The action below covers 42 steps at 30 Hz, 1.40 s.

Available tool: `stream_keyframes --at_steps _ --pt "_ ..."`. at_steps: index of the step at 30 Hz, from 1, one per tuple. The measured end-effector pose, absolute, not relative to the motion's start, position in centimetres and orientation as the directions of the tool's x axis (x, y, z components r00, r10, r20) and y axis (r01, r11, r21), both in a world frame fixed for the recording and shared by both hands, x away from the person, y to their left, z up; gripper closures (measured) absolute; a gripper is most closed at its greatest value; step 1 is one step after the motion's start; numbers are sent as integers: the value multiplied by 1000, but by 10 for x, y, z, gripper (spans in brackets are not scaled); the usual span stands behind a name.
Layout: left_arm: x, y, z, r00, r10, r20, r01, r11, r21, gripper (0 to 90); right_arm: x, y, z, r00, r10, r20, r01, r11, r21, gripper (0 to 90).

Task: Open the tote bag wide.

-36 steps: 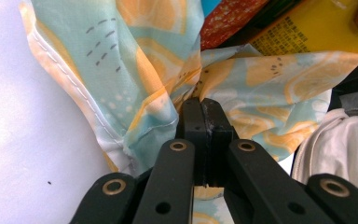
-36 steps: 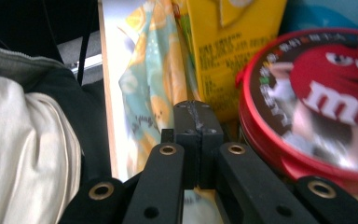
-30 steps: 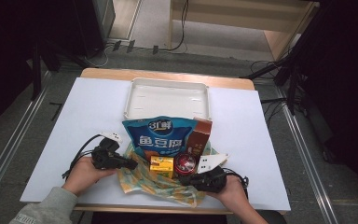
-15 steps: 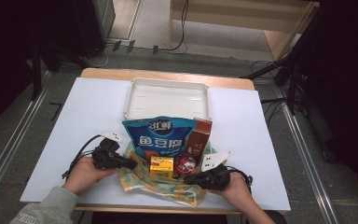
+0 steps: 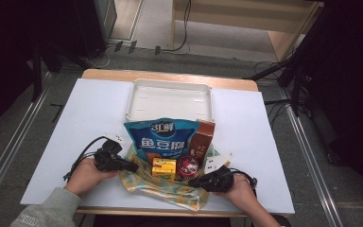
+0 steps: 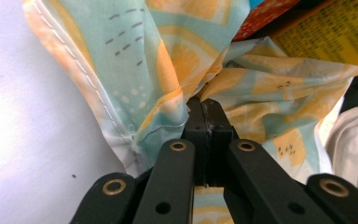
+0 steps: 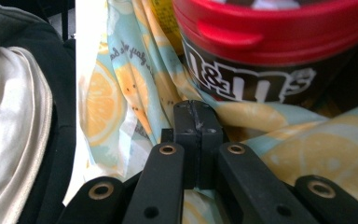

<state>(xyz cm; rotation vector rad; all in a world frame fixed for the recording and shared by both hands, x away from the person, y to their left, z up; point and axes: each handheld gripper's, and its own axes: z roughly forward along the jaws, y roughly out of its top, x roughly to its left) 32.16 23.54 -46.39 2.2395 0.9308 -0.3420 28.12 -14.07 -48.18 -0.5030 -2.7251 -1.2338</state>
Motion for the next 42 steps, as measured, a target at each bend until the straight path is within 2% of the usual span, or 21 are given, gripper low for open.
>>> stream_keyframes --at_steps 9,15,28,42 --pt "316 237 -453 735 504 -453 677 -513 528 896 278 -143 -477 -940 252 231 338 593 731 900" --pt "309 241 -436 763 465 -449 646 -517 561 816 274 -143 -469 -941 250 226 333 584 740 900" --pt "303 236 -403 796 429 -428 603 -493 627 837 270 -150 -449 -932 272 242 355 535 767 900" --pt "316 219 -412 795 417 -440 605 -494 625 831 292 -175 -429 -917 338 211 359 471 806 900"
